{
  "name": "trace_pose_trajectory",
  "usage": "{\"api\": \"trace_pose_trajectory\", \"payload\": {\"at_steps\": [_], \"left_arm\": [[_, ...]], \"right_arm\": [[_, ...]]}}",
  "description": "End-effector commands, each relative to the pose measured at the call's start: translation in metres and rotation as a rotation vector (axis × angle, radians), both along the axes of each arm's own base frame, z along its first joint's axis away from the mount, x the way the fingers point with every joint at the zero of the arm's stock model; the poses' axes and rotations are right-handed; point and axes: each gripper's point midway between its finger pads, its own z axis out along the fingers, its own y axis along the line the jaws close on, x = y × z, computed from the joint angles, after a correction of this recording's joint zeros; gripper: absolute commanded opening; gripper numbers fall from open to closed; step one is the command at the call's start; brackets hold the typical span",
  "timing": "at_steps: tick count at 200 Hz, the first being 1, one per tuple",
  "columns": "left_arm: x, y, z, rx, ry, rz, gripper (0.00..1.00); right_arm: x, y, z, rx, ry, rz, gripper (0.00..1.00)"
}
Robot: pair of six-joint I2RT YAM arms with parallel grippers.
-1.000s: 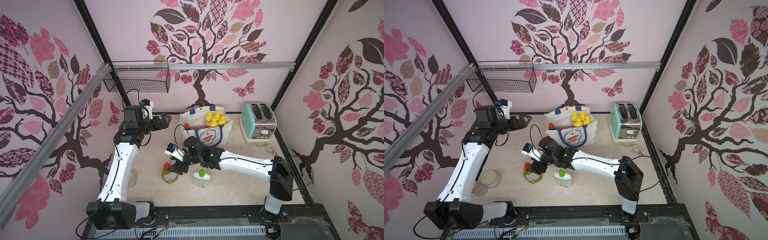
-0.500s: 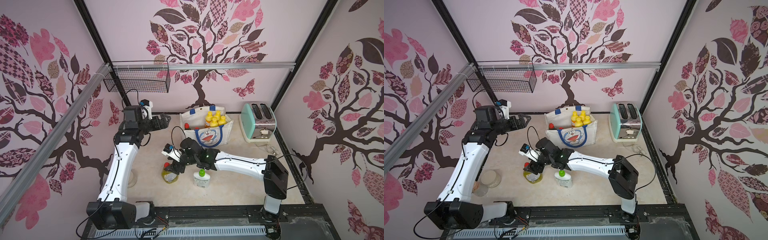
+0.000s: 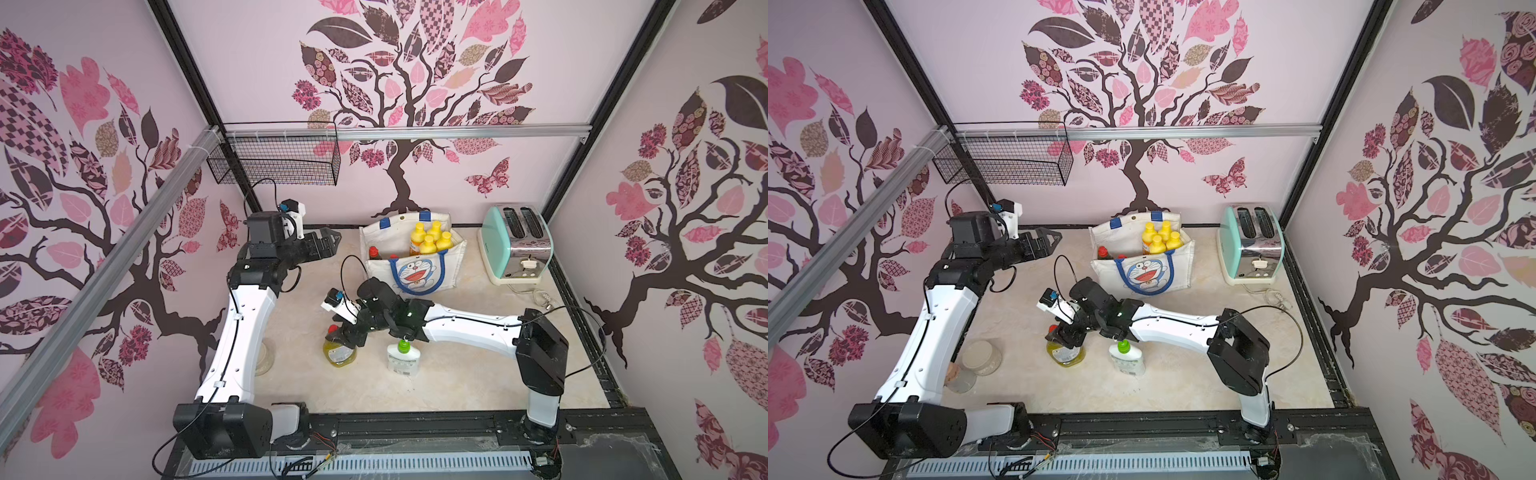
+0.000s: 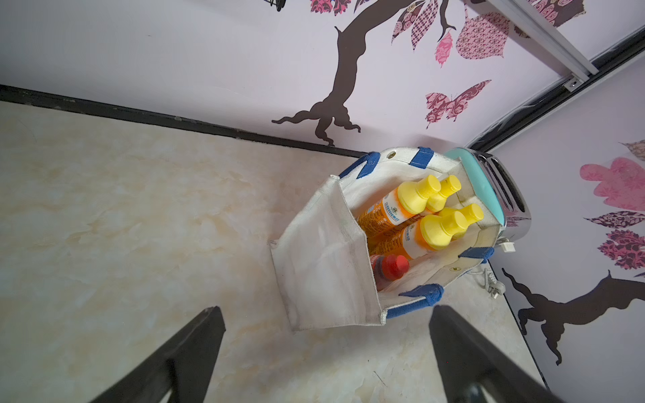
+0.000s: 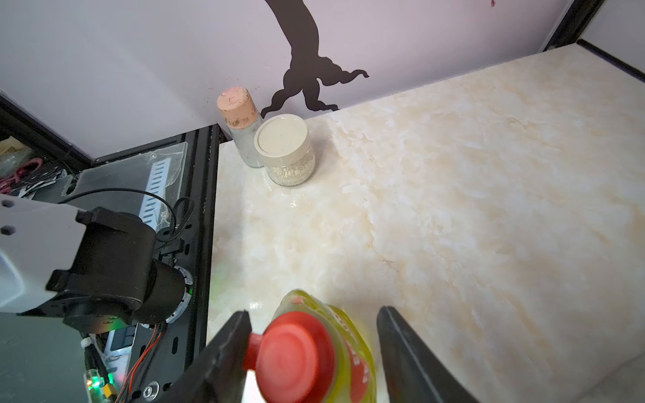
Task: Pack dish soap into the shopping bag
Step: Pick up the bottle of dish soap at the center of the board.
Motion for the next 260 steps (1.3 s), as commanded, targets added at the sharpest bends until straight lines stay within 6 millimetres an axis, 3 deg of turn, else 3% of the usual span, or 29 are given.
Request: {"api": "trace_pose_trajectory", "payload": {"at_steps": [1, 111, 143, 168, 199, 242, 260], "left_arm": [[0.001, 0.0, -0.001, 0.007, -0.004, -0.006, 0.98], [0.001, -0.002, -0.001, 0.001, -0.006, -0.021, 0.98], [0.002, -0.002, -0.002, 0.001, -0.003, -0.02, 0.98], [0.002, -0.002, -0.003, 0.002, -0.002, -0.022, 0.98], [0.002, -0.002, -0.002, 0.001, -0.006, -0.026, 0.98], [0.001, -0.002, -0.001, 0.001, -0.009, -0.025, 0.98], [0.001, -0.003, 0.0, 0.001, -0.011, -0.027, 0.98]], "right_arm": [[0.001, 0.007, 0.011, 0.032, -0.009, -0.002, 0.61], [0.008, 0.008, -0.001, 0.001, -0.031, -0.038, 0.53], [0.008, 0.008, -0.002, 0.006, -0.026, -0.038, 0.44], [0.007, 0.008, -0.003, 0.005, -0.021, -0.034, 0.29], [0.008, 0.006, -0.002, -0.004, -0.03, -0.043, 0.19], [0.012, -0.003, 0.011, -0.016, -0.075, -0.069, 0.0], [0.016, -0.01, 0.021, -0.02, -0.104, -0.097, 0.0]]}}
